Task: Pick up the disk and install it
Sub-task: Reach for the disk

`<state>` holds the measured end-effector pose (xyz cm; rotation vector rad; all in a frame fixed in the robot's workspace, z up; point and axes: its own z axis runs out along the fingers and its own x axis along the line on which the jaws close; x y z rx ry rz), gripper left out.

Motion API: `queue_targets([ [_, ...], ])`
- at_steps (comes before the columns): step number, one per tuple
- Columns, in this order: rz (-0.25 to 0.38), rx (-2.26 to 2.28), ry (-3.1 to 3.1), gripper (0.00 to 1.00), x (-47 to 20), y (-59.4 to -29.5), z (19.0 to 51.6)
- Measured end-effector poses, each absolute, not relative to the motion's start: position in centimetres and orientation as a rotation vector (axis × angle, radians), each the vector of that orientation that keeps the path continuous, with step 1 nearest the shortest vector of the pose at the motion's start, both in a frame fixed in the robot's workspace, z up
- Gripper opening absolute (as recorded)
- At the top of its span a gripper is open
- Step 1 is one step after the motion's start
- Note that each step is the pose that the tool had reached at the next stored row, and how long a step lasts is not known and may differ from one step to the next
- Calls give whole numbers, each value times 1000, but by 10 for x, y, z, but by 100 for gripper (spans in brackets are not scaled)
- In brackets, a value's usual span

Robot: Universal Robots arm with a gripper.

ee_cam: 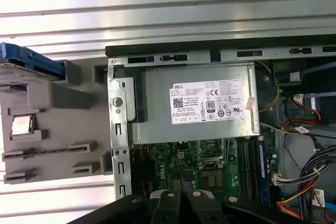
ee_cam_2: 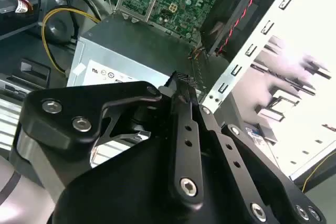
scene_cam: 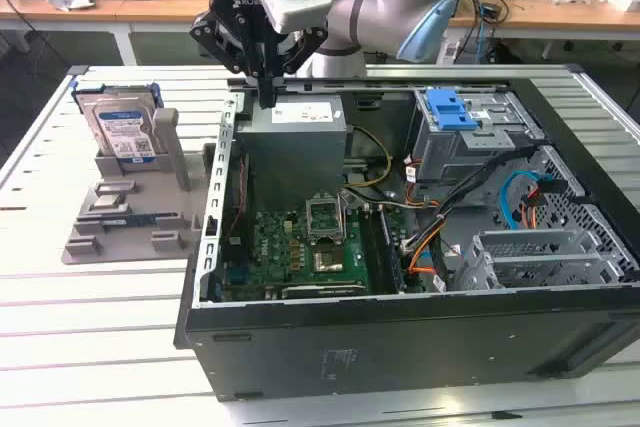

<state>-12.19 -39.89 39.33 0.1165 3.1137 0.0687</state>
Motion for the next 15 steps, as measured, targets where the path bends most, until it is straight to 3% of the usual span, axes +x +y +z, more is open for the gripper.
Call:
queue_targets([
  [15,69,117,3114,11,-162,-399,393],
])
